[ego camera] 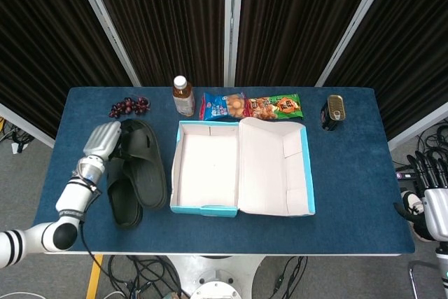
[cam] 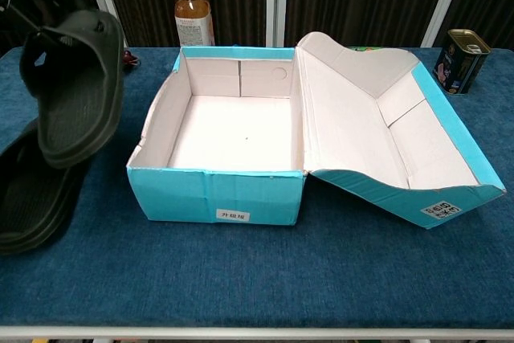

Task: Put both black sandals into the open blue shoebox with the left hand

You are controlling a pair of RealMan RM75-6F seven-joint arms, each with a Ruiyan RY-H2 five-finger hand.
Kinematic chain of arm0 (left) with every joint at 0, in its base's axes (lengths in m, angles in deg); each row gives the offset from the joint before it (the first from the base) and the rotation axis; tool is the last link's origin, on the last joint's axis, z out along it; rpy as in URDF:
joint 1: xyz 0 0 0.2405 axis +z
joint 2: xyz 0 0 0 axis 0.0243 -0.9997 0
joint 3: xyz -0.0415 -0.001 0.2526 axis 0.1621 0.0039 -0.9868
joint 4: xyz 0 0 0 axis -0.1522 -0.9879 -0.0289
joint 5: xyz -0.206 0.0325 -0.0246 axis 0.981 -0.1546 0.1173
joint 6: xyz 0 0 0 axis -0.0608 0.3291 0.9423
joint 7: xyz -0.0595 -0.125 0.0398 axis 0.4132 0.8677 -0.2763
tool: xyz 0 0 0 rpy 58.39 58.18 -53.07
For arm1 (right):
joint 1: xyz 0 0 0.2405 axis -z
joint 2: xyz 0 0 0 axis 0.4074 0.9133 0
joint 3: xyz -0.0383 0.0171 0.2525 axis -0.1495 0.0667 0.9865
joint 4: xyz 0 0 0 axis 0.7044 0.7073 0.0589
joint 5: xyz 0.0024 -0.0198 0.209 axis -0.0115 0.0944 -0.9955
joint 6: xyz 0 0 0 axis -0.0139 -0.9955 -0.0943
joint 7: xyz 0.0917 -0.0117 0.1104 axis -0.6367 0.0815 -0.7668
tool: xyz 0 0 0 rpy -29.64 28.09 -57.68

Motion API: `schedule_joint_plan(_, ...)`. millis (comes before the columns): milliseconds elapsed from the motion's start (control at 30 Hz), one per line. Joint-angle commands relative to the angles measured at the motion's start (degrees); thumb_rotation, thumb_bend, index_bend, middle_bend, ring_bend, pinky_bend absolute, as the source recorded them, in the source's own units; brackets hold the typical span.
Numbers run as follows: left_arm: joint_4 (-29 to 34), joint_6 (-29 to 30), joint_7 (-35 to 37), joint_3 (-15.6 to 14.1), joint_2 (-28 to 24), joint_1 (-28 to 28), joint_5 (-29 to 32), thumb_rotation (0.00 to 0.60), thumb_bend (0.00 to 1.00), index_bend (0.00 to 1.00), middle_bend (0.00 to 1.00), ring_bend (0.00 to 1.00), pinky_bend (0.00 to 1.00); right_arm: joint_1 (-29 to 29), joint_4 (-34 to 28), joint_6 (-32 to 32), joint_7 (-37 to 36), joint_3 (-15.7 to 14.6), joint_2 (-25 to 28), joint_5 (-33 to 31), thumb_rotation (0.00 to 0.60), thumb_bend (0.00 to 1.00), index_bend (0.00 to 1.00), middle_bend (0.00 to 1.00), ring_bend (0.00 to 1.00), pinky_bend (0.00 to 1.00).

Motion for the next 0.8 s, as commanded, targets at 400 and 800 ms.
schedule_joint_plan(400, -21.6, -9.8, 31.0, 11.4, 19.6, -5.6, -19.8, 0.600, 0.00, 0.52, 0.53, 0.80, 0.83, -0.4, -6.1, 0.0, 4.8, 0.5, 3.9, 0.5, 0.600, 0.02, 0.00, 0.05, 0.00, 0.03)
schedule_joint_plan(800, -41.0, -5.8, 35.6, 9.0, 34.5, -9.9, -29.0, 0.600, 0.00, 0.52, 0.53, 0.80, 0.82, -0.1, -8.7, 0.0, 7.1, 0.4, 4.9, -0.4, 0.600, 0.02, 0.00, 0.05, 0.00, 0.03)
